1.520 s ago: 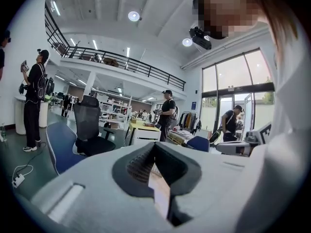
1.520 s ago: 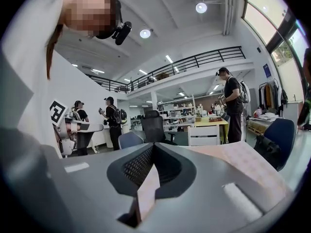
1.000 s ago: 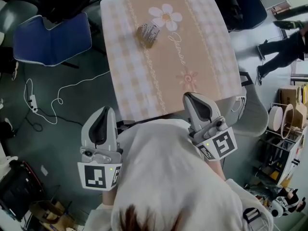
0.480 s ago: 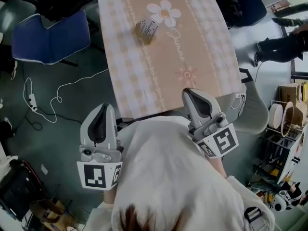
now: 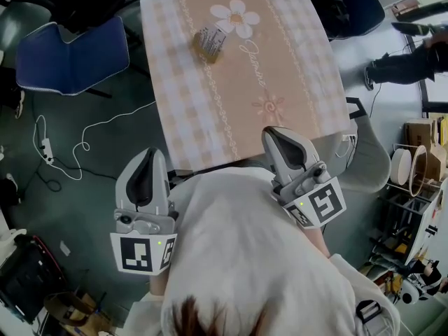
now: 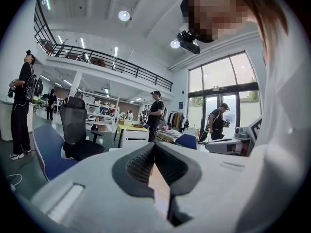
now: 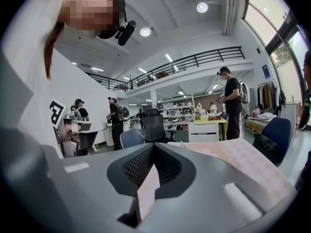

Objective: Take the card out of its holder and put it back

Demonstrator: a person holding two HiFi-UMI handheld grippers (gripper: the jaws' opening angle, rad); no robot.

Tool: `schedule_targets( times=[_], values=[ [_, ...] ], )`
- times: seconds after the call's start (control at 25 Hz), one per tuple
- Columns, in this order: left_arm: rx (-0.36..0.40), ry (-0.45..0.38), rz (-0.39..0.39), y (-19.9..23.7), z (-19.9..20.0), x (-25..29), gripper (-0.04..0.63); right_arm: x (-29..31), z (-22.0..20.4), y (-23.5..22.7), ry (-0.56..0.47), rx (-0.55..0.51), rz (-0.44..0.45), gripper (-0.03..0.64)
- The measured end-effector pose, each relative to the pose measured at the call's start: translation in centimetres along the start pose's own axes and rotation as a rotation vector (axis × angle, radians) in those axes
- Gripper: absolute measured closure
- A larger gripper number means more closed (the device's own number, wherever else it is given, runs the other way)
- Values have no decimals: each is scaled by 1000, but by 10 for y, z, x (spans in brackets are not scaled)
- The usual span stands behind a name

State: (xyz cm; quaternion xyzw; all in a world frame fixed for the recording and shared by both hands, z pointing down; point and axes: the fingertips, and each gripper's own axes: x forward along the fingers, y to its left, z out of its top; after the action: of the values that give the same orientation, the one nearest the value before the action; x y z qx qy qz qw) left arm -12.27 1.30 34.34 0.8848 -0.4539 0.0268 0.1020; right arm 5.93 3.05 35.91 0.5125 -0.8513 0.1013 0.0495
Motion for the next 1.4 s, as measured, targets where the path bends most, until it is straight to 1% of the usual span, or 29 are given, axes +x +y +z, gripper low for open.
schedule_targets(
  times=[0.72,0.92,1.04,1.4],
  values=[
    [0,-9,-3,-4,3,1,595,-3,0,-1,0,16,5,618],
    [-3,-9,-3,-4,2,1,595,-2,0,-1,0,1,6,618],
    [-3,-9,-3,-3,2,2,595,-1,0,0,2,15,10,618],
    [-4,-10,-1,-1,3,2,595,2,-1,1,17,3,11,618]
  ],
)
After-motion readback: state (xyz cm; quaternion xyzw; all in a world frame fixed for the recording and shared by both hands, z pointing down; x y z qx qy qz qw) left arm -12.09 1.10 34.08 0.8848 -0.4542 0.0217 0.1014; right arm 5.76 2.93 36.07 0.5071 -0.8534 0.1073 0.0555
